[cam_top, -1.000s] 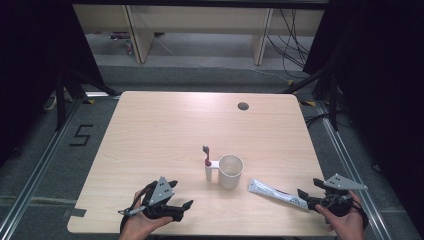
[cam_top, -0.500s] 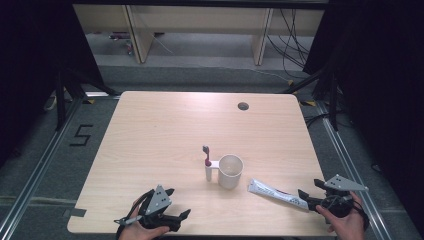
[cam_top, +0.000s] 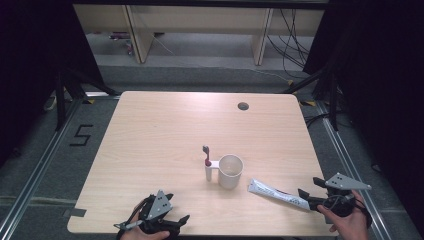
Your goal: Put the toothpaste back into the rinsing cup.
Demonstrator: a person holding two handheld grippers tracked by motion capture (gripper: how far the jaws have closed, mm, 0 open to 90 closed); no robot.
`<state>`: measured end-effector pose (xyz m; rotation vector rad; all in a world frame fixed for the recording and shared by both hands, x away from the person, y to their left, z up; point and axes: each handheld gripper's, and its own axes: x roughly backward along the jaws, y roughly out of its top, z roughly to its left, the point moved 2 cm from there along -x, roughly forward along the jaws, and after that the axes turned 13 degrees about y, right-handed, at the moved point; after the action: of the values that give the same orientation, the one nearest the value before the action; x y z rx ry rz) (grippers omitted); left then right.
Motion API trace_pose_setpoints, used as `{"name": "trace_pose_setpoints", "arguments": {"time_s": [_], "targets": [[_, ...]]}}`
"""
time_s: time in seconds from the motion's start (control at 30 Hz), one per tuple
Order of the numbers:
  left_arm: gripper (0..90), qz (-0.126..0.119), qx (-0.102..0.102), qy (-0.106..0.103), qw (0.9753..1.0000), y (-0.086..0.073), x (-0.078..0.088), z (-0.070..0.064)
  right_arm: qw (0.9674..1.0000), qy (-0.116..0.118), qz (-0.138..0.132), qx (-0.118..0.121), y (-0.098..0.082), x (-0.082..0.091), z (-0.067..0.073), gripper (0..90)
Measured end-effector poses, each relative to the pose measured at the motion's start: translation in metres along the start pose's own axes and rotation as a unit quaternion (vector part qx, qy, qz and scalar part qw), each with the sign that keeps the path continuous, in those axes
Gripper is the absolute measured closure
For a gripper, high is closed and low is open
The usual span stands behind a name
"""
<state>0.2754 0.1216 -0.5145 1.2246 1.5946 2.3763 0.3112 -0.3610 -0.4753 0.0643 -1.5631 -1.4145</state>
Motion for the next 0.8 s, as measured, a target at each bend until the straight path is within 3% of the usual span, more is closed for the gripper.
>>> {"name": "trace_pose_setpoints", "arguments": {"time_s": [0.03,0.07,0.23,0.3,0.33,0.37,0.43,0.47,0.5,0.63,0.73,0.77,0.8], "targets": [[16.1,0.004,-0.005,-0.004,1.0000,0.000,0.000,0.000,1.0000,0.003,0.002,0.008,0.002,0.000,0.002,27.8],[16.0,-0.001,0.008,-0.003,1.0000,-0.001,-0.001,-0.002,0.9999,0.004,0.004,0.011,0.004,0.000,0.004,27.8],[16.1,0.007,-0.003,0.001,1.0000,-0.003,-0.001,-0.001,0.9991,0.021,0.021,0.030,0.011,-0.004,0.014,28.8],[16.1,0.008,-0.003,0.002,1.0000,-0.003,-0.001,0.000,0.9973,0.023,0.032,0.062,0.014,-0.007,0.015,29.6],[16.0,0.004,0.005,0.001,1.0000,-0.003,-0.001,-0.001,0.9976,0.030,0.042,0.046,0.013,-0.008,0.020,30.4],[16.0,0.006,0.002,0.002,1.0000,-0.003,-0.002,-0.001,0.9962,0.030,0.046,0.068,0.014,-0.009,0.019,31.0],[16.0,0.007,0.002,-0.001,1.0000,-0.003,-0.002,-0.002,0.9941,0.032,0.062,0.082,0.014,-0.013,0.022,31.6],[16.0,0.014,-0.007,0.002,0.9999,-0.004,-0.002,-0.001,0.9932,0.036,0.071,0.085,0.015,-0.015,0.024,32.1],[16.0,0.012,-0.002,-0.001,0.9999,-0.004,-0.003,-0.002,0.9912,0.035,0.077,0.102,0.016,-0.017,0.024,33.0],[16.0,0.014,-0.003,-0.002,0.9999,-0.005,-0.003,-0.003,0.9877,0.040,0.107,0.106,0.016,-0.024,0.032,36.0],[16.0,0.021,-0.011,0.003,0.9997,-0.005,-0.003,-0.002,0.9830,0.045,0.132,0.120,0.017,-0.029,0.033,38.0],[16.0,0.017,-0.007,-0.001,0.9998,-0.005,-0.004,-0.002,0.9833,0.044,0.131,0.118,0.016,-0.032,0.035,38.0],[16.0,0.020,-0.006,0.001,0.9998,-0.005,-0.004,-0.002,0.9804,0.049,0.145,0.124,0.017,-0.033,0.034,38.4]]}}
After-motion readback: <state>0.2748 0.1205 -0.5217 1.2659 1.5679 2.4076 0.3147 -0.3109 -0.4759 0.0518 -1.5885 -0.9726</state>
